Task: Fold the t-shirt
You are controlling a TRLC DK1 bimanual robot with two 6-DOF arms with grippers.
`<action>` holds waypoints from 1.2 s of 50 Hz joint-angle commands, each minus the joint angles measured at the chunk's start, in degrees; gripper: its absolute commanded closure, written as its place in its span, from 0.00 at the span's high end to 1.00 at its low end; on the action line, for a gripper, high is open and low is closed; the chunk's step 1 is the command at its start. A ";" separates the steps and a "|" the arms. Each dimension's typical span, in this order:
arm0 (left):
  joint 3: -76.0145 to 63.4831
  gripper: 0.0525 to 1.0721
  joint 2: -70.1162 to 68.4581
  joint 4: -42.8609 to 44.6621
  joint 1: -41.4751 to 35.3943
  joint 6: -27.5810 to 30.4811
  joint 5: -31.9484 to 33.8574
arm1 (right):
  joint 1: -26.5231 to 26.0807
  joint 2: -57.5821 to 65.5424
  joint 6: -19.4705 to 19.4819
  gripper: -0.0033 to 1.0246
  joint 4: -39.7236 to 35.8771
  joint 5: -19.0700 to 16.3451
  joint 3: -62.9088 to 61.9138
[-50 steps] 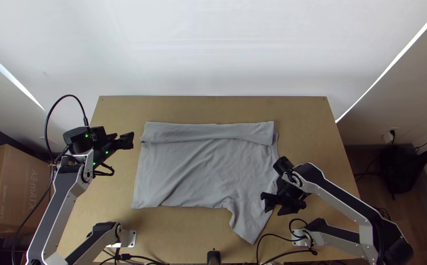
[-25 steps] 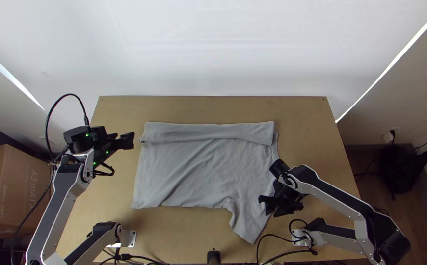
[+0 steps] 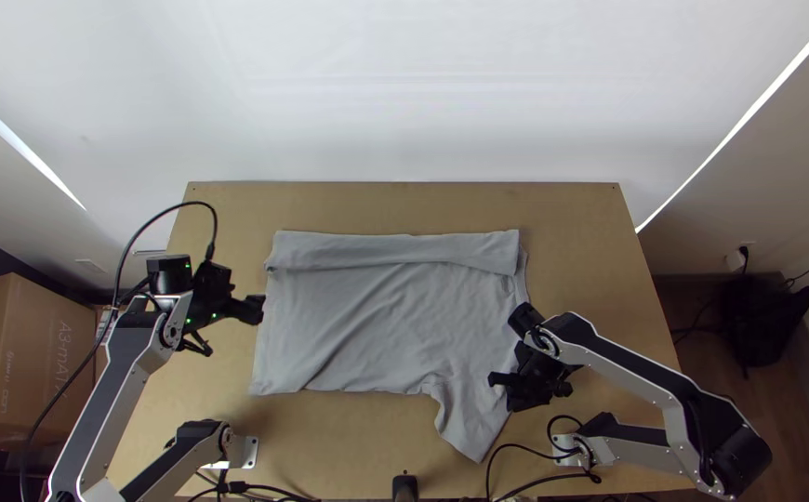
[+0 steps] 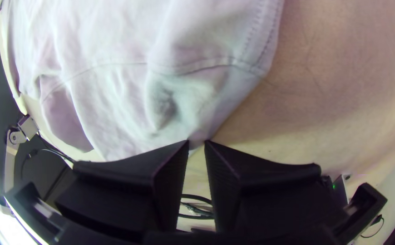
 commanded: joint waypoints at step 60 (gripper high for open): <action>0.42 0.95 11.06 -35.95 6.94 33.93 -0.14 | 2.29 0.86 -3.30 0.03 1.43 -0.07 -2.00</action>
